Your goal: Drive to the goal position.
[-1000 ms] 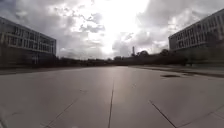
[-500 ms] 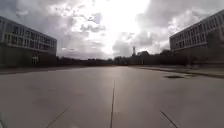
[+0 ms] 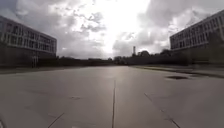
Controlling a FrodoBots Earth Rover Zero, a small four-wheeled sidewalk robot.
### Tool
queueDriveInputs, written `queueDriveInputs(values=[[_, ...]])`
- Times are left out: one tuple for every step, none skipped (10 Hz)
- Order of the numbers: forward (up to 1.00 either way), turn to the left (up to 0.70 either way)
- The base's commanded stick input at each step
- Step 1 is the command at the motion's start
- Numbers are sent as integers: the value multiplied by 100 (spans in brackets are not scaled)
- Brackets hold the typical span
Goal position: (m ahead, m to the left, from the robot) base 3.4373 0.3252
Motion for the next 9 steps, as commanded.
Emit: queueDriveInputs(values=[[70,0],[70,0],[70,0],[70,0],[70,0],[70,0],[70,0],[70,0],[70,0]])
